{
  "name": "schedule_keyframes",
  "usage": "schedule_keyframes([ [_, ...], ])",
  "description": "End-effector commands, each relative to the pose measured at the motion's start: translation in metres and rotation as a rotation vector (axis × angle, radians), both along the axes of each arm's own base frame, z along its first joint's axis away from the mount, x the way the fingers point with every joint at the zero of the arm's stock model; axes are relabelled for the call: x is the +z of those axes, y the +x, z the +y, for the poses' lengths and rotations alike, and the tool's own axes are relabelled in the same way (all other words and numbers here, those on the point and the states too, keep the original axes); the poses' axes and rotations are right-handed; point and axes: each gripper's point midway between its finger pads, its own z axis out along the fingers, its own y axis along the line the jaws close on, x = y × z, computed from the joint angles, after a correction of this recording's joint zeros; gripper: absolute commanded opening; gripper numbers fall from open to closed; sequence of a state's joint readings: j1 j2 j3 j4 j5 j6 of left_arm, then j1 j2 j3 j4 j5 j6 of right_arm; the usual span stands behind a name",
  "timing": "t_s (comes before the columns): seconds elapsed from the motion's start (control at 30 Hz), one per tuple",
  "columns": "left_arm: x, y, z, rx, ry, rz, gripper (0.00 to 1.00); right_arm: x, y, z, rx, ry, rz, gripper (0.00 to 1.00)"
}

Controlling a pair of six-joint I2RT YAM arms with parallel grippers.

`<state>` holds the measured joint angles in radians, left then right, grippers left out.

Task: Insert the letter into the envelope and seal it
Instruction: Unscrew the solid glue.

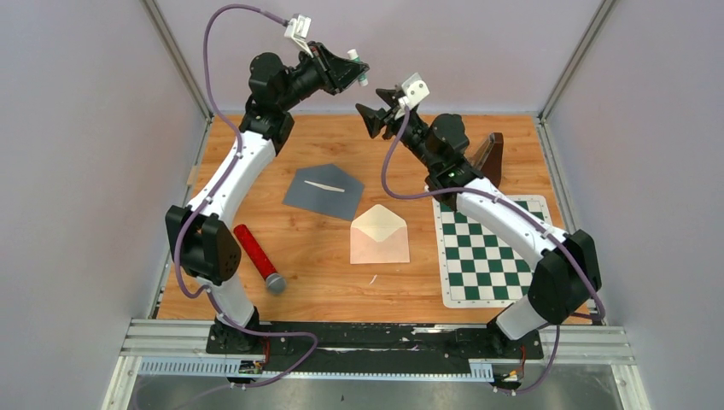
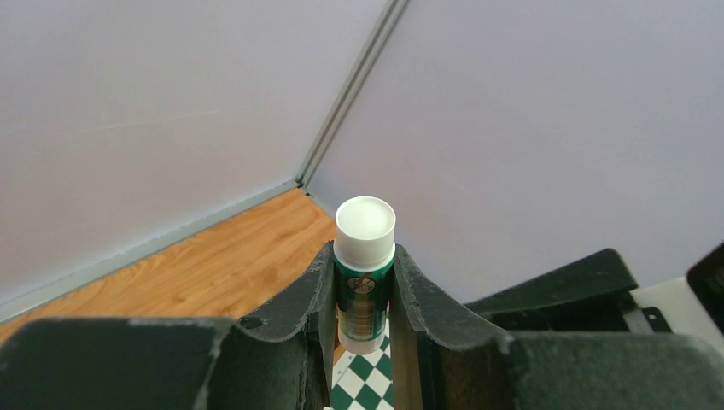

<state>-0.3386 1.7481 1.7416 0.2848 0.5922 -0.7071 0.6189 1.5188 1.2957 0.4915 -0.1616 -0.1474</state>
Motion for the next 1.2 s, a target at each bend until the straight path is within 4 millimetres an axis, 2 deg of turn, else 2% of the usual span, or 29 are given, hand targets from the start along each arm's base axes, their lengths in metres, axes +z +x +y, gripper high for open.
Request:
schedule_keyframes([
  [0.0, 0.028, -0.016, 0.006, 0.015, -0.034, -0.046, 0.00, 0.033, 0.021, -0.017, -0.153, 0.053, -0.077, 0.54],
  [0.37, 0.019, -0.026, -0.004, -0.062, -0.010, -0.058, 0.00, 0.038, 0.019, -0.003, -0.090, 0.050, -0.140, 0.53],
  [0.57, 0.017, -0.030, -0.007, -0.080, -0.008, -0.066, 0.00, 0.038, 0.028, 0.000, -0.106, 0.056, -0.134, 0.51],
  [0.73, 0.020, -0.031, -0.007, -0.081, -0.009, -0.079, 0.00, 0.033, 0.035, 0.002, -0.119, 0.044, -0.107, 0.52],
  [0.87, 0.023, -0.032, -0.007, -0.084, -0.011, -0.090, 0.00, 0.025, 0.039, 0.003, -0.128, 0.033, -0.082, 0.57],
  [1.17, 0.024, -0.031, -0.008, -0.086, -0.012, -0.093, 0.00, 0.016, 0.044, 0.003, -0.140, 0.019, -0.047, 0.54],
])
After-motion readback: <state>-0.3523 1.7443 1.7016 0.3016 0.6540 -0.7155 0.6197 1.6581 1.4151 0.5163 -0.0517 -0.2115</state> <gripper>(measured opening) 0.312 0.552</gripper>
